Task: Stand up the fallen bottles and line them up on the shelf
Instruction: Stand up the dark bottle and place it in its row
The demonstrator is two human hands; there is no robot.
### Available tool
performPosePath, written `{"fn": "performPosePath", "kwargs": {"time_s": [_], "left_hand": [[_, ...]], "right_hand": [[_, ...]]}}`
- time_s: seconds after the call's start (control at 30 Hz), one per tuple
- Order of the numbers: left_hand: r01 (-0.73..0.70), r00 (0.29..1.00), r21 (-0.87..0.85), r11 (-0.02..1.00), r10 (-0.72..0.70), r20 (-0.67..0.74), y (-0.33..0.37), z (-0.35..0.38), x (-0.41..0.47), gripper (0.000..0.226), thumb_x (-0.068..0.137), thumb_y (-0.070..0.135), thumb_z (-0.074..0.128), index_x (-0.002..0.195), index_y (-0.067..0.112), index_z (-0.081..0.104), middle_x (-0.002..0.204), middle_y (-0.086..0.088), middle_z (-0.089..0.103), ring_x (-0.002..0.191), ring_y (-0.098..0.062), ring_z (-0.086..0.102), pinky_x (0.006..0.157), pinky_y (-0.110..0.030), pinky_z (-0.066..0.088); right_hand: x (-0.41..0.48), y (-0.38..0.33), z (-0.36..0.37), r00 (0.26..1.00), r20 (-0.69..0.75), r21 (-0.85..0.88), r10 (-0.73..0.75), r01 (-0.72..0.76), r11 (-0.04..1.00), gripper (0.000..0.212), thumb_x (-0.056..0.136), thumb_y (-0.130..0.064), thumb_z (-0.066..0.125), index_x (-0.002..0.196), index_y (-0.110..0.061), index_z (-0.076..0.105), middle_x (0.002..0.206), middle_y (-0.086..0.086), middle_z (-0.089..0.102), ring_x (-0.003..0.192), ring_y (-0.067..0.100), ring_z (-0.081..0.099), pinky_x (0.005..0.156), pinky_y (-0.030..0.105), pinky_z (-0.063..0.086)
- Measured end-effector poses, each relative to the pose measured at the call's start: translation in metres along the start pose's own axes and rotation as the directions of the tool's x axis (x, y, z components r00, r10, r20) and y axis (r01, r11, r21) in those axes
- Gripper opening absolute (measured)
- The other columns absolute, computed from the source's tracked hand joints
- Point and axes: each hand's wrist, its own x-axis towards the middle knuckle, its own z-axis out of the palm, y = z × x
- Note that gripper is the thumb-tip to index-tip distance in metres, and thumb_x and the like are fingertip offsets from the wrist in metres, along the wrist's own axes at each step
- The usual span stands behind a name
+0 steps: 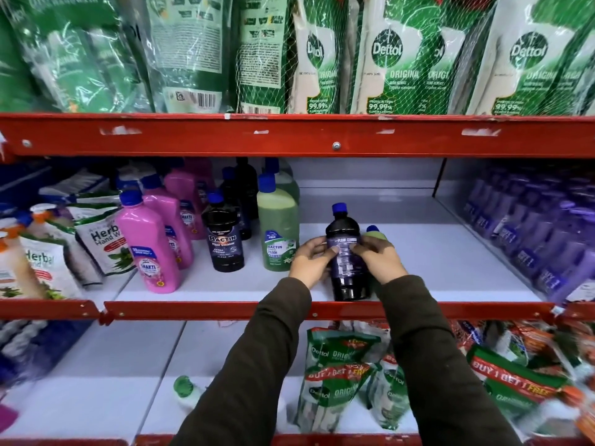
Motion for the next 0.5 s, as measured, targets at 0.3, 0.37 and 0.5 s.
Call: {"fn": "performPosePath", "kwargs": {"time_s": [0.3, 0.37, 0.5], "left_hand": [[-0.252, 0.967, 0.089, 0.964, 0.249, 0.045, 0.014, -0.049, -0.031, 0.045, 0.093, 0.003, 0.058, 0.136, 0.011, 0.051, 0.121, -0.009, 0.061, 0.12, -0.024, 0.058, 0.101, -0.041, 0.051], [-0.297, 0.955, 0.095, 0.95, 0.295, 0.038, 0.018, -0.071, -0.038, 0.044, 0.093, 0.003, 0.059, 0.134, 0.015, 0.052, 0.111, -0.001, 0.065, 0.108, -0.015, 0.064, 0.098, -0.034, 0.054], [-0.324, 0.945, 0.082, 0.943, 0.326, -0.014, 0.023, -0.12, -0.048, 0.042, 0.092, -0.001, 0.058, 0.126, 0.023, 0.052, 0.106, 0.009, 0.066, 0.098, 0.0, 0.065, 0.09, -0.022, 0.054]], "right_hand": [[-0.032, -0.018, 0.019, 0.978, 0.068, 0.076, -0.196, 0.191, 0.979, 0.046, 0.076, 0.002, 0.079, 0.118, -0.008, 0.063, 0.124, 0.02, 0.065, 0.111, 0.033, 0.066, 0.097, 0.053, 0.055], [-0.038, -0.021, 0.036, 0.97, 0.101, 0.083, -0.223, 0.215, 0.973, 0.049, 0.076, 0.003, 0.079, 0.121, -0.005, 0.061, 0.125, 0.018, 0.065, 0.103, 0.033, 0.069, 0.093, 0.052, 0.057], [-0.052, -0.025, 0.078, 0.936, 0.189, 0.076, -0.298, 0.289, 0.954, 0.044, 0.076, 0.002, 0.08, 0.113, -0.011, 0.059, 0.112, 0.005, 0.066, 0.089, 0.029, 0.07, 0.084, 0.042, 0.06]]}}
